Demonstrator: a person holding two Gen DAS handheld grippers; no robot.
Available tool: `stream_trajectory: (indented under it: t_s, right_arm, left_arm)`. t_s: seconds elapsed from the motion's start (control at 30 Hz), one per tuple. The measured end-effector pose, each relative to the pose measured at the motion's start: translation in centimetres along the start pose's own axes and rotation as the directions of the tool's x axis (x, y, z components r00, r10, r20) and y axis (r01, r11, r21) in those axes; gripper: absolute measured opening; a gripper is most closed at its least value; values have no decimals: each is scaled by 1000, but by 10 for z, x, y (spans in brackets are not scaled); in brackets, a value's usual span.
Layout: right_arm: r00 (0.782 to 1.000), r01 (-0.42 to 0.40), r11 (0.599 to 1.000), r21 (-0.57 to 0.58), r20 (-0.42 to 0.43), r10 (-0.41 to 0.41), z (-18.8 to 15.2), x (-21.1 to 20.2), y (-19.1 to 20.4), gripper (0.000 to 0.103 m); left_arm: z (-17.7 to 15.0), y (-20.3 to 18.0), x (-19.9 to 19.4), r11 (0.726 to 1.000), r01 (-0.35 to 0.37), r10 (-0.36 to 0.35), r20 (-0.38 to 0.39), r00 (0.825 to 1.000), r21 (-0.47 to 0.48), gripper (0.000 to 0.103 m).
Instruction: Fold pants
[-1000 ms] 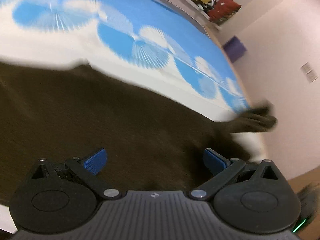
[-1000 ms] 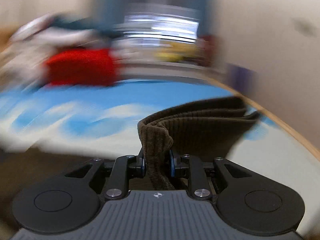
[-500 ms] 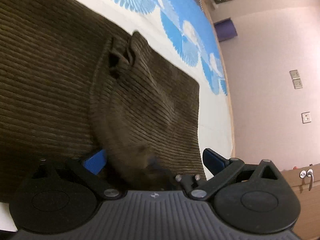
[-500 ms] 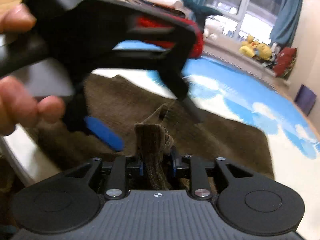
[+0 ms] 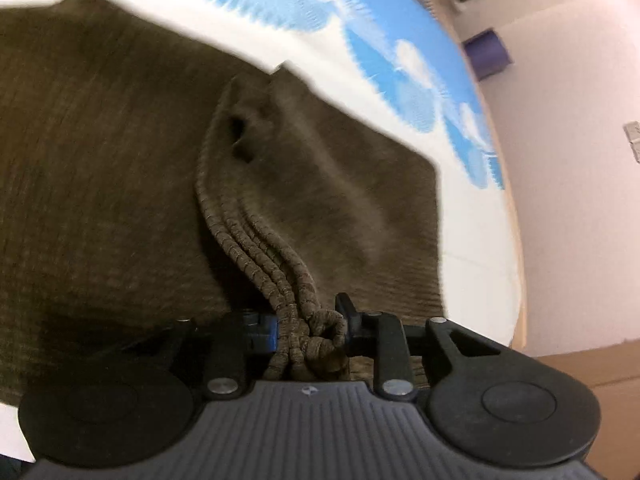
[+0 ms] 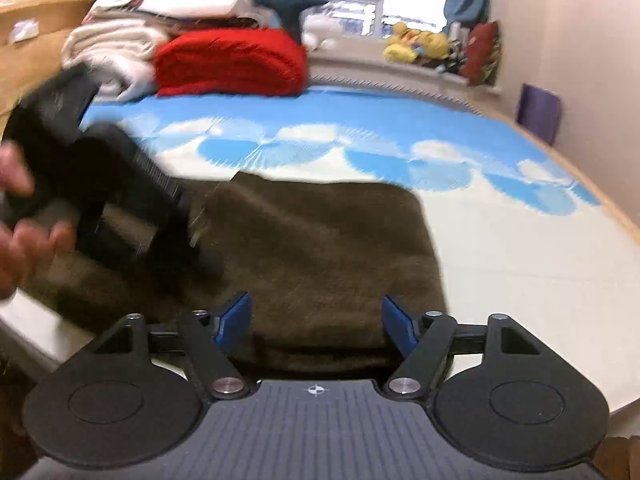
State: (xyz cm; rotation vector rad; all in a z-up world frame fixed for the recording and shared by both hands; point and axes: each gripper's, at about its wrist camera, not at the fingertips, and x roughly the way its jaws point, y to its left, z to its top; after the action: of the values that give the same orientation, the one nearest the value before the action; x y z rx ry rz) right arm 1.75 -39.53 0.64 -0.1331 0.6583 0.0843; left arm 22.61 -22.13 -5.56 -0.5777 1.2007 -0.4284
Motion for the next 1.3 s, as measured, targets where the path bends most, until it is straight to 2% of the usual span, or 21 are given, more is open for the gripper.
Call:
stream_trajectory:
  t_s: [0.03, 0.1, 0.23, 0.3, 0.37, 0.4, 0.43, 0.47, 0.5, 0.53, 0.6, 0.63, 0.7, 0.77, 0.87, 0.9, 0.97, 1.03, 1.07, 1.13, 1.3]
  right_arm:
    - [1000, -3, 999, -39, -2, 3, -2, -1, 6, 88]
    - [1000, 15, 994, -110, -10, -16, -5, 0, 17, 93]
    - [983, 162, 965, -206, -46, -175, -7, 20, 33, 94]
    - [956, 271, 941, -202, -58, -288, -5, 33, 28, 94]
    - [915, 358, 925, -127, -151, -375, -6, 48, 9, 94]
    - [891, 393, 917, -67, -221, -398, -6, 56, -5, 95]
    - [889, 394, 919, 29, -267, -373, -7, 59, -21, 96]
    - [905, 365, 922, 131, -283, -318, -7, 58, -34, 93]
    - [918, 336, 921, 199, -288, -273, -5, 56, -42, 77]
    - [929, 314, 919, 237, -277, -246, -2, 55, -43, 52]
    - [931, 322, 916, 241, -257, -260, 5, 50, -33, 33]
    - [926, 347, 912, 219, -232, -297, 11, 45, -27, 32]
    - [939, 335, 917, 215, -157, -306, 22, 37, -9, 33]
    - [954, 297, 930, 215, -99, -282, 26, 26, 13, 38]
    - [958, 286, 950, 128, -77, -277, 20, 28, 47, 41]
    - [954, 291, 954, 79, -97, -283, 15, 33, 56, 42]
    - [941, 306, 952, -23, -144, -306, 5, 50, 67, 45]
    - [933, 319, 941, -116, -134, -333, 0, 55, 81, 47]
    - [931, 324, 938, -123, -135, -339, 1, 56, 83, 47]
    - [929, 330, 940, -86, -146, -340, 1, 56, 82, 47]
    - [922, 343, 938, -56, -169, -348, 8, 62, 78, 48]
  left_arm:
    - [1, -4, -3, 1000, 9, -9, 4, 1000, 6, 29]
    - [4, -9, -7, 1000, 22, -22, 8, 1000, 20, 29]
    - [9, -15, -19, 998, 57, -57, 15, 998, 39, 29]
    - [11, -16, -27, 996, 74, -75, 26, 997, 49, 29]
    - [17, -20, -29, 995, 85, -88, 42, 995, 55, 29]
    - [20, -20, -29, 995, 84, -86, 48, 995, 55, 28]
    - [25, -19, -26, 996, 77, -79, 49, 996, 47, 28]
    - [31, -20, -23, 997, 72, -73, 45, 996, 36, 27]
    - [37, -23, -23, 997, 69, -71, 42, 997, 35, 27]
    - [42, -32, -28, 996, 76, -78, 47, 996, 50, 27]
    - [49, -58, -56, 984, 115, -127, 85, 988, 133, 27]
    - [50, -71, -81, 970, 157, -180, 115, 977, 186, 27]
    - [47, -77, -126, 947, 199, -246, 169, 954, 252, 27]
    - [42, -52, -161, 941, 201, -265, 223, 938, 272, 27]
    - [33, 26, -160, 978, 130, -165, 225, 960, 165, 27]
    - [28, 55, -149, 990, 82, -105, 207, 973, 114, 27]
    - [13, 120, -109, 1000, -9, 10, 97, 995, -9, 27]
    - [-6, 157, -85, 995, -34, 39, 43, 998, -92, 24]
    - [-14, 164, -87, 996, 16, -7, 96, 995, -92, 25]
    - [-17, 165, -92, 993, 46, -35, 104, 994, -105, 25]
    - [-23, 146, -101, 1000, 7, -6, 135, 991, -6, 25]
